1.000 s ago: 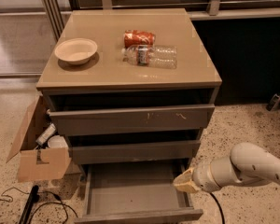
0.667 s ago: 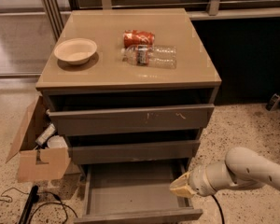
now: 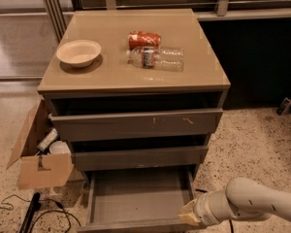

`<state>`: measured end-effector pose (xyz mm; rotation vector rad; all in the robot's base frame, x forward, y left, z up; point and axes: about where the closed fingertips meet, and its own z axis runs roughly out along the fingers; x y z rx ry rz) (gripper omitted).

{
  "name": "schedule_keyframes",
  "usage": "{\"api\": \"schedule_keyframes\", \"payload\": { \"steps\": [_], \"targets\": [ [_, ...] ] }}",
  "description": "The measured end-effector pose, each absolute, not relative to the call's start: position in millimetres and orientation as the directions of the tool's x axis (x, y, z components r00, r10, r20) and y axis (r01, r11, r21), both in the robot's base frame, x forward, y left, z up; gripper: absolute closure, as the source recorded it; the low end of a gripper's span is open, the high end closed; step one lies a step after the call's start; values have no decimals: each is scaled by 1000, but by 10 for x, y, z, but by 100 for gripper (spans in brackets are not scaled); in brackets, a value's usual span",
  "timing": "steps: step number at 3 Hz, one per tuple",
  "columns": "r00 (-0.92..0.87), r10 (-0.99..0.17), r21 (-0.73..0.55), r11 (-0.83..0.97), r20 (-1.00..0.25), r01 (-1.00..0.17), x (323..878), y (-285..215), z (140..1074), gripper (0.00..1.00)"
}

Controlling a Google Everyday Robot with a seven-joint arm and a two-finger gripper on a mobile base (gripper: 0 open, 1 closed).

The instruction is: Close bottom drawer

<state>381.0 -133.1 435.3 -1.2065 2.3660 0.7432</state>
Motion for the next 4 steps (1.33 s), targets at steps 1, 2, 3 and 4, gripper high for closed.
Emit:
{"api": "schedule_keyframes", "payload": {
  "steps": [1, 2, 3, 4],
  "targets": [
    [-562, -627, 278, 497, -540, -822, 3806, -1308, 4318, 100],
    [-552, -671, 210, 524, -495, -825, 3860, -1213, 4079, 100],
    [-488, -735, 133, 488, -471, -863, 3941, -1194, 3865, 100],
    [-450, -769, 93, 461, -454, -882, 4025, -1319, 3663, 100]
  ]
}}
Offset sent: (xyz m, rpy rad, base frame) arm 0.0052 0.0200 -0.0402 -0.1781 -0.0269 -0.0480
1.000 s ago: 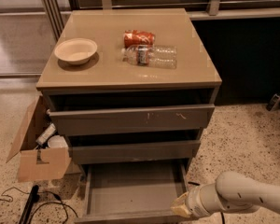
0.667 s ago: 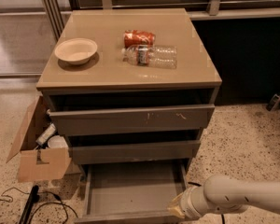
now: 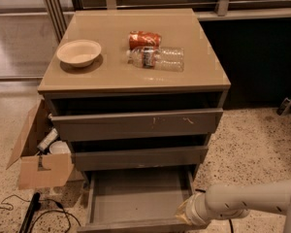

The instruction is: Close bottom drawer

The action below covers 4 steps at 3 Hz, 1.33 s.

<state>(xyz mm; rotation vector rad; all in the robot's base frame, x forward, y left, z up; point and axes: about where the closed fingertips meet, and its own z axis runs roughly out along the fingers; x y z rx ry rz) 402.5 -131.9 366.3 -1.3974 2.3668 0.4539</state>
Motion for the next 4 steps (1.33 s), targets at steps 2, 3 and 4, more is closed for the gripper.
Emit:
{"api": "schedule_keyframes", "payload": {
  "steps": [2, 3, 4],
  "targets": [
    [-507, -739, 155, 494, -444, -856, 4177, -1761, 3053, 100],
    [-532, -706, 208, 496, -468, -843, 4314, -1938, 2717, 100],
    [-536, -676, 248, 481, -506, -841, 4415, -1953, 2600, 100]
  ]
}}
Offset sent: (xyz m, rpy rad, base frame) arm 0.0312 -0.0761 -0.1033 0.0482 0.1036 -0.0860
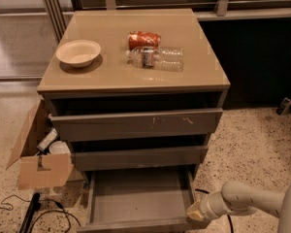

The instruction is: Close bottom drawer

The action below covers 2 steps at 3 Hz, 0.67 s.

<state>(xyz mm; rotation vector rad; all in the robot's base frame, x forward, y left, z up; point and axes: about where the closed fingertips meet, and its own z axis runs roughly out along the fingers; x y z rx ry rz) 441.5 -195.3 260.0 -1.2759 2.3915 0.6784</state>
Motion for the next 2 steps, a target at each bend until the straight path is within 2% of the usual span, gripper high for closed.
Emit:
{"api": "schedule_keyframes", "payload": {
  "steps": [2],
  "targets": [
    [-512, -731, 239, 453, -452, -859, 4338, -1850, 2473, 100]
  ]
}}
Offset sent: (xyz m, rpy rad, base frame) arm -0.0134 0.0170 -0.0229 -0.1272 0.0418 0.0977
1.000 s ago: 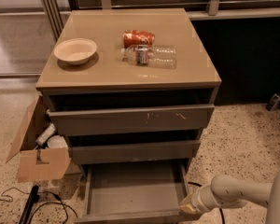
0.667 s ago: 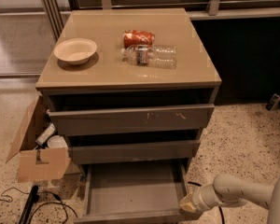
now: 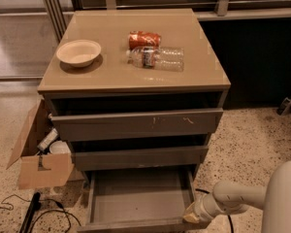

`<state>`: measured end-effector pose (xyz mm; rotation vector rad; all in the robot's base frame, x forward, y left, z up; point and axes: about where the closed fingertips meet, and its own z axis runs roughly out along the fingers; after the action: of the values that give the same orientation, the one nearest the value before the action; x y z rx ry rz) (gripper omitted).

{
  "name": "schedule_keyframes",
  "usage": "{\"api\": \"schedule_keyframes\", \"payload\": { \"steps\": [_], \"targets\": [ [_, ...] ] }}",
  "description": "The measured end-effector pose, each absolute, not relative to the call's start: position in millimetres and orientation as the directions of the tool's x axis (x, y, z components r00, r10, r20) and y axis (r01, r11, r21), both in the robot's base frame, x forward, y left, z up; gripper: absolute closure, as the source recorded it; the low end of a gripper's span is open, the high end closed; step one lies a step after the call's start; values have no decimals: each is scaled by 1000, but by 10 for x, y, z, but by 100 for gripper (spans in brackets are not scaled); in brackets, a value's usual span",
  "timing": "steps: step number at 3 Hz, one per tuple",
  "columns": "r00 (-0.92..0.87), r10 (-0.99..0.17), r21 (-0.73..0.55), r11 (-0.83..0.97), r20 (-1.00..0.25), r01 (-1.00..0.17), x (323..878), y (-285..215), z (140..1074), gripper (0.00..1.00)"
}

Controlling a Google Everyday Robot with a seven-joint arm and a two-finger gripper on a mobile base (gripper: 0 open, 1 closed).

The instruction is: Close bottom drawer

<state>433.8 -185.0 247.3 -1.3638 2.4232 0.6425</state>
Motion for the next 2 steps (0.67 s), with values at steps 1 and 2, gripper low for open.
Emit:
{"api": "schedule_keyframes", "payload": {
  "steps": [1, 2],
  "targets": [
    [-503, -763, 281, 420, -405, -863, 4235, -1833, 2331, 100],
    [-509, -769, 350, 389, -387, -852, 4104, -1862, 2206, 100]
  ]
}}
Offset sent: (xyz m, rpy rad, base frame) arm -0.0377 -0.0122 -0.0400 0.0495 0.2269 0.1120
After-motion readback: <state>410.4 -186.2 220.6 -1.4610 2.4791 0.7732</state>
